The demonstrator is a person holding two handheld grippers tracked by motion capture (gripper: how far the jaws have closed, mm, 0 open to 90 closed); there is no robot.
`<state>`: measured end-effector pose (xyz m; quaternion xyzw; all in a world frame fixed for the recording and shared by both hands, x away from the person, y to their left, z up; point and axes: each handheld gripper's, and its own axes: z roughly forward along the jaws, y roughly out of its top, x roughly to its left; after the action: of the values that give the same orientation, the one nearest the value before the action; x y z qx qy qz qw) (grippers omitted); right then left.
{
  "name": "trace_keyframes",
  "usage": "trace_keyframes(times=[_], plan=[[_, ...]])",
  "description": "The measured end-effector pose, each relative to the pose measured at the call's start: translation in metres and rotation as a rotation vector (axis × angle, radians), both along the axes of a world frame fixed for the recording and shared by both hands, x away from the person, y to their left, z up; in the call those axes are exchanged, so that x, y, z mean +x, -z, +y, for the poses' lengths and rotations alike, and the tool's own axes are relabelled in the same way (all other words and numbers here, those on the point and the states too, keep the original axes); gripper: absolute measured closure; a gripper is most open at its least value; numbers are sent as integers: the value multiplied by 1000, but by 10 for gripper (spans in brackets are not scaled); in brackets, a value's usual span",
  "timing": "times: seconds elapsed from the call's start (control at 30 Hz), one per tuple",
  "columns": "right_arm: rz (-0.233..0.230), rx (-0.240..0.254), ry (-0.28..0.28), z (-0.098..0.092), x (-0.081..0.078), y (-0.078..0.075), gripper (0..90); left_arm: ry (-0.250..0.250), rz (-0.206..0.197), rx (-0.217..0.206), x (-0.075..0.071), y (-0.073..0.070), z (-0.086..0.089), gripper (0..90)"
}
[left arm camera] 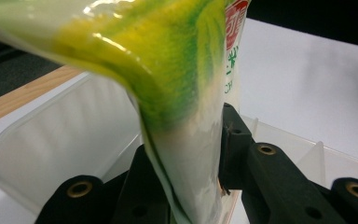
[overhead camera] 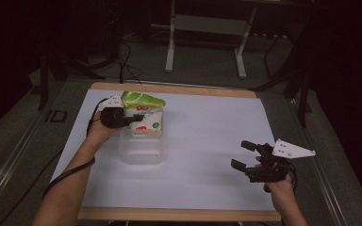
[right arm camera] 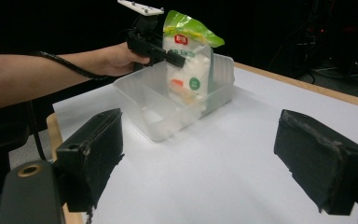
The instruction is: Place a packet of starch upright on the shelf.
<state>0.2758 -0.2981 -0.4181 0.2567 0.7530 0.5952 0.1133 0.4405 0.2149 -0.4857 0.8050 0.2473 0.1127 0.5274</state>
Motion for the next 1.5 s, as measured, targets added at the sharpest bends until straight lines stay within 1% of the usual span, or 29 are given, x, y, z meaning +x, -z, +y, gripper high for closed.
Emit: trace_keyframes(times=[0.1, 0.17, 0.23, 0.27, 0.3, 0.33, 0.37, 0.4, 0.47, 0.5, 0.57, 0.6, 0.63, 0.67, 0.7, 0.73, 0.77, 0.8, 0.83, 0.87, 0.97, 1.03, 1.1, 1.2, 1.27, 1.33, 1.4, 1.43, 1.5], plan=[[3, -2, 0, 0, 0, 1, 154, -1, -2, 2, 0, 0, -1, 768], [6, -3, 0, 0, 0, 1, 154, -14, 10, 1, 0, -1, -1, 751], [6, -2, -1, 0, -1, 1, 154, -38, 8, 10, -1, -2, -1, 697], [4, -2, -1, 0, -1, 1, 154, -60, 13, 17, -1, -3, -2, 643], [3, -2, -1, 0, -1, 1, 154, -79, 11, 18, -2, -3, -1, 616], [4, 0, 0, 0, -1, 1, 154, -82, 5, -4, -2, -4, -1, 589], [3, 1, 1, 0, 0, 1, 154, -110, -5, -19, -3, -5, -2, 516], [5, 2, 1, 0, 0, 1, 154, -126, -12, -12, -4, -6, -2, 433], [6, 0, 2, -1, 0, 1, 154, -114, -9, -30, -6, -8, -2, 399], [6, -1, 3, -1, 0, 1, 154, -111, -19, -37, -7, -9, -2, 347], [7, -1, 5, -1, -1, 1, 154, -102, -13, -39, -9, -11, -2, 326], [10, 0, 5, -2, -1, 2, 154, -104, -7, -57, -10, -12, -1, 293], [10, 0, 5, -2, -1, 2, 154, -104, -7, -57, -10, -12, -1, 250], [10, 0, 7, -2, 0, 2, 154, -110, -1, -80, -12, -15, 0, 250], [9, -1, 8, -2, -1, 1, 154, -117, 17, -102, -14, -16, 1, 241], [9, 0, 8, -3, -1, 1, 154, -119, 26, -113, -14, -17, 2, 205], [9, -1, 9, -3, -1, 1, 154, -131, 21, -120, -15, -18, 3, 160], [8, -2, 10, -3, -1, 1, 154, -144, 17, -116, -15, -19, 4, 145], [7, -3, 10, -3, -1, 1, 154, -147, 0, -119, -17, -20, 7, 130], [9, -6, 11, -3, -1, 2, 154, -148, -7, -116, -17, -21, 8, 79], [13, -5, 13, -3, -1, 3, 154, -154, -6, -139, -21, -24, 14, 22], [15, -7, 15, -3, 0, 3, 154, -152, -5, -142, -22, -25, 15, 21], [17, -10, 18, -3, 0, 4, 154, -137, -2, -143, -30, -28, 18, 21], [21, -12, 28, -4, 1, 5, 154, -132, -9, -125, -38, -30, 19, 21], [26, -3, 35, -5, 1, 6, 153, -144, -14, -117, -44, -31, 21, 21], [26, 3, 48, -7, 2, 7, 149, -156, -6, -141, -50, -29, 21, 21], [27, 7, 58, -8, 3, 7, 140, -159, 6, -132, -56, -28, 21, 21], [27, 7, 58, -8, 3, 7, 140, -159, 6, -132, -56, -28, 21, 22], [24, -11, 67, -9, 2, 7, 140, -163, -1, -123, -66, -28, 24, 22]])
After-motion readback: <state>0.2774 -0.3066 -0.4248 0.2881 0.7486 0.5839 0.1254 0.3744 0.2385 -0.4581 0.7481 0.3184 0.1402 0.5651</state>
